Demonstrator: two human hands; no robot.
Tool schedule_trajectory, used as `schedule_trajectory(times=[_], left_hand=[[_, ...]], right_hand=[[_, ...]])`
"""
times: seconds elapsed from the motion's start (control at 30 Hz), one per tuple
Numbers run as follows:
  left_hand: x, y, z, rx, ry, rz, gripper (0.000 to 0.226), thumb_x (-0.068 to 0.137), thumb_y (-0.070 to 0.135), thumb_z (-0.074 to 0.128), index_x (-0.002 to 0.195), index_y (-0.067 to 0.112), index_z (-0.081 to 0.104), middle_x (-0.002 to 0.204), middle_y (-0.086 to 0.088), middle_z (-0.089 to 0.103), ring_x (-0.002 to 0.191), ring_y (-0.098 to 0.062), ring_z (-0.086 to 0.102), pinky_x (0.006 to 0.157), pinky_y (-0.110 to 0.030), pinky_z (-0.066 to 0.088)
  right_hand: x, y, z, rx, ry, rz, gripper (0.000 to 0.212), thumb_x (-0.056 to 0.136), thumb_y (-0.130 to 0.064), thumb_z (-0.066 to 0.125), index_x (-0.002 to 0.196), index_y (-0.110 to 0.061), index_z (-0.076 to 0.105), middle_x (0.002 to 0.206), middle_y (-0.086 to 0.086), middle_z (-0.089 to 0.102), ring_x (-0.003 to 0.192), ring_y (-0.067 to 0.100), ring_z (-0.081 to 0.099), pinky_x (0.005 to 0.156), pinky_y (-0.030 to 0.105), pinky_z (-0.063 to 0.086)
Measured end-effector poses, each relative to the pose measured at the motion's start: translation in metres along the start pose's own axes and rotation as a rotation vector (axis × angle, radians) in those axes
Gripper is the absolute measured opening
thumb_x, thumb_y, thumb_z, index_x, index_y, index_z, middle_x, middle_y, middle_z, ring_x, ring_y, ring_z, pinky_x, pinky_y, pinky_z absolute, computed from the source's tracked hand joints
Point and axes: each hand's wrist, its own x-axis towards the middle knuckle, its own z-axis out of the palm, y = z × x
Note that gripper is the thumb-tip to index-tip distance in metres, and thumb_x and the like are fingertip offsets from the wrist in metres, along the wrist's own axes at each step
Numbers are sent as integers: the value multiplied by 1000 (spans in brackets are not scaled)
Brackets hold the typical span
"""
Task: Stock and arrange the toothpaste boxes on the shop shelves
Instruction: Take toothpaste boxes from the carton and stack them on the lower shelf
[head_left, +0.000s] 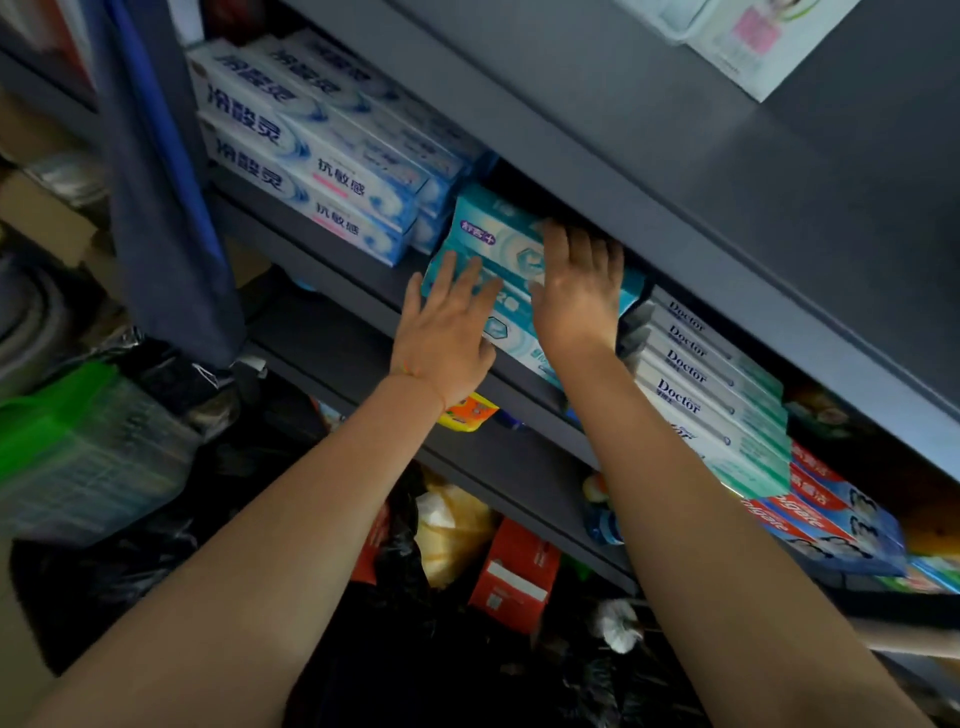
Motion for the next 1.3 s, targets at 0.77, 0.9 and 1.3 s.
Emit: schedule_trajectory(times=[0.77, 0.9, 1.3], left_hand=[[5, 4, 9, 125, -28, -27, 80, 91, 35, 55, 157, 30, 9, 166, 0, 5, 151, -31, -1, 113, -58, 23], [6, 8, 8, 134, -33, -62, 81, 92, 34, 54, 157, 30, 5, 166, -1, 2, 151, -32, -3, 113, -57, 23], [-75, 53, -49, -81, -122, -166, 33, 91, 27, 53, 120, 14, 62, 123, -16, 61, 118, -35, 53, 94, -44, 43]], right_hand=[[-35, -9, 14, 139, -170, 128, 55, 99, -40, 39, 147, -13, 44, 157, 16, 30, 145, 37, 26, 112, 57, 30], [-33, -11, 6, 131, -270, 135, 57, 101, -41, 36, 152, -16, 34, 161, 13, 20, 149, 34, 16, 116, 55, 23], [-179, 28, -118, 502, -430, 126, 26, 85, -25, 49, 91, -12, 70, 73, 9, 67, 62, 35, 64, 50, 35, 48]])
